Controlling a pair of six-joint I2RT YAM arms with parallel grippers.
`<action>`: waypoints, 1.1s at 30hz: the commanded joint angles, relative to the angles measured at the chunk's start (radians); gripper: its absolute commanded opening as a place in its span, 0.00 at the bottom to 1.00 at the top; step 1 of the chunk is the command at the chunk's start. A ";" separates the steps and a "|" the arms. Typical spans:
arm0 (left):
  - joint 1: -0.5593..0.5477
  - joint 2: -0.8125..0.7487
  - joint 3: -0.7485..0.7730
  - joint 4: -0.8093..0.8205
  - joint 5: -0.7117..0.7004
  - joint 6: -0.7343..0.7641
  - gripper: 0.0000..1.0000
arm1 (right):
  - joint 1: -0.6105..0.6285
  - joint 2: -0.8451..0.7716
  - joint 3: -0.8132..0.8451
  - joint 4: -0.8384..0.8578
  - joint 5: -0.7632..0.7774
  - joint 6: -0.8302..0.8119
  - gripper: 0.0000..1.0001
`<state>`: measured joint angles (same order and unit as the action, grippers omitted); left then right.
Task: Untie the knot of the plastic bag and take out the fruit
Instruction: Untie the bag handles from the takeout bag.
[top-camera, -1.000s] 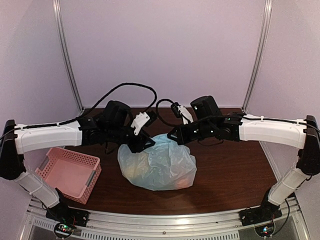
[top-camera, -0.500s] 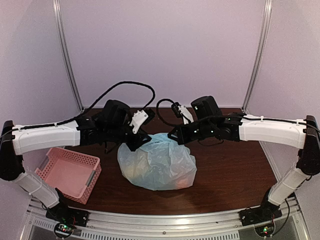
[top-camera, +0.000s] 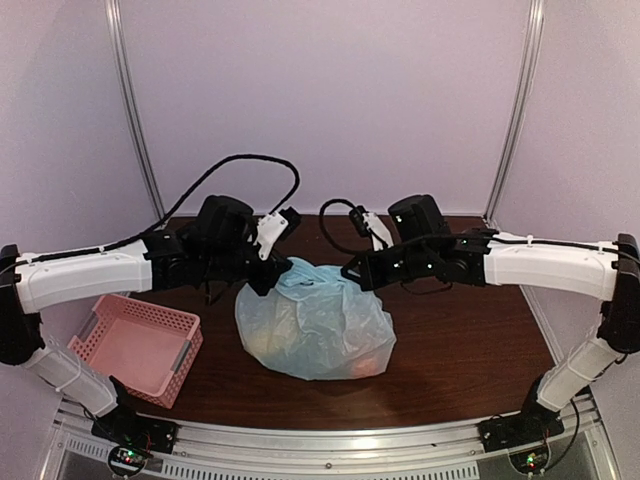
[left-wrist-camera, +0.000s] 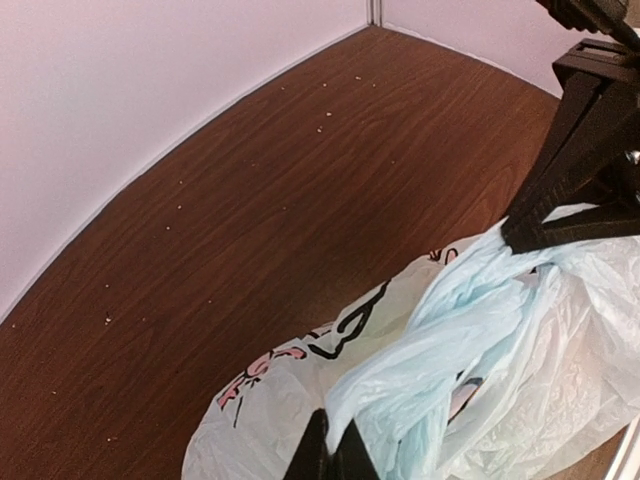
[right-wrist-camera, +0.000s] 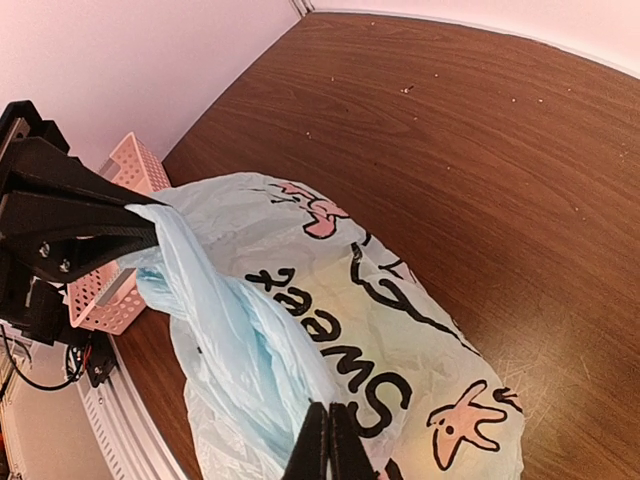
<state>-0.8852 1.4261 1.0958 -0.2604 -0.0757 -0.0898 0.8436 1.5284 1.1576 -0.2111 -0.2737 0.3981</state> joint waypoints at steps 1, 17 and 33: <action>0.025 -0.045 -0.011 0.005 -0.040 -0.061 0.01 | -0.015 -0.052 -0.029 0.004 0.068 0.028 0.00; 0.106 -0.154 -0.103 0.252 0.039 -0.290 0.00 | -0.075 -0.182 -0.135 0.130 0.201 0.120 0.00; 0.133 -0.165 -0.201 0.371 0.116 -0.382 0.00 | -0.093 -0.296 -0.282 0.160 0.343 0.195 0.00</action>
<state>-0.7670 1.2732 0.9287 0.0475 0.0006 -0.4358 0.7670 1.2503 0.9180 -0.0376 0.0101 0.5499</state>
